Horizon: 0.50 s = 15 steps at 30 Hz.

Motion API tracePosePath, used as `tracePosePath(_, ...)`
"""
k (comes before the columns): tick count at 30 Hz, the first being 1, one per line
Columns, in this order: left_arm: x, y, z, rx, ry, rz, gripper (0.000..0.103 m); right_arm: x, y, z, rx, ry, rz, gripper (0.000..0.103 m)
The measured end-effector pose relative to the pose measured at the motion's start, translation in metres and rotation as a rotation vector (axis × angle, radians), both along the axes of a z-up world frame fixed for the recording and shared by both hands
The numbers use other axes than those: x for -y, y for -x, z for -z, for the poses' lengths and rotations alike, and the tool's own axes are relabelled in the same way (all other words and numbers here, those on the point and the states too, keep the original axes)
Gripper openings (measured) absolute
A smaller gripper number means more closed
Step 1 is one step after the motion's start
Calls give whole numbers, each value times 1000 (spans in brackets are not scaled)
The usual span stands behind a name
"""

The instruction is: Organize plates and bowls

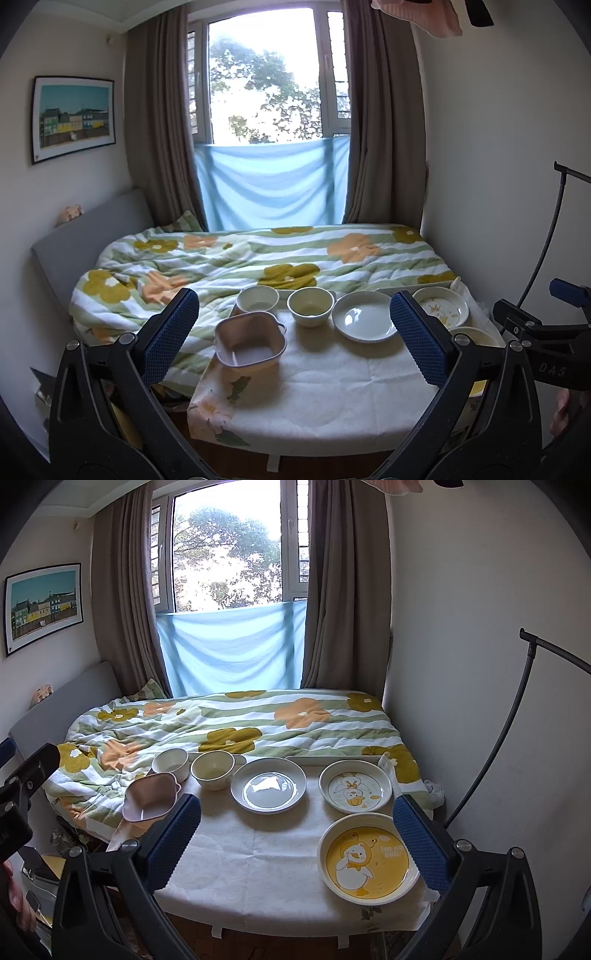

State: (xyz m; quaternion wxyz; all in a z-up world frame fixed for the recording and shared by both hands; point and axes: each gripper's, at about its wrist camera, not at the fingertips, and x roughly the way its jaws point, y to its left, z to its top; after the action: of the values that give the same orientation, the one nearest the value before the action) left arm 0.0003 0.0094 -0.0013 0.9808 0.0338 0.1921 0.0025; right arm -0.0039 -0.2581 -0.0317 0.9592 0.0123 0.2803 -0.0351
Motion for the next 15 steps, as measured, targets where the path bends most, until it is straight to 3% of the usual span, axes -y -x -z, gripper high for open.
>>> tracePosePath(15, -3, -11, -7, -23, -16, 23, 103, 0, 1, 1, -5, -5, 4, 103)
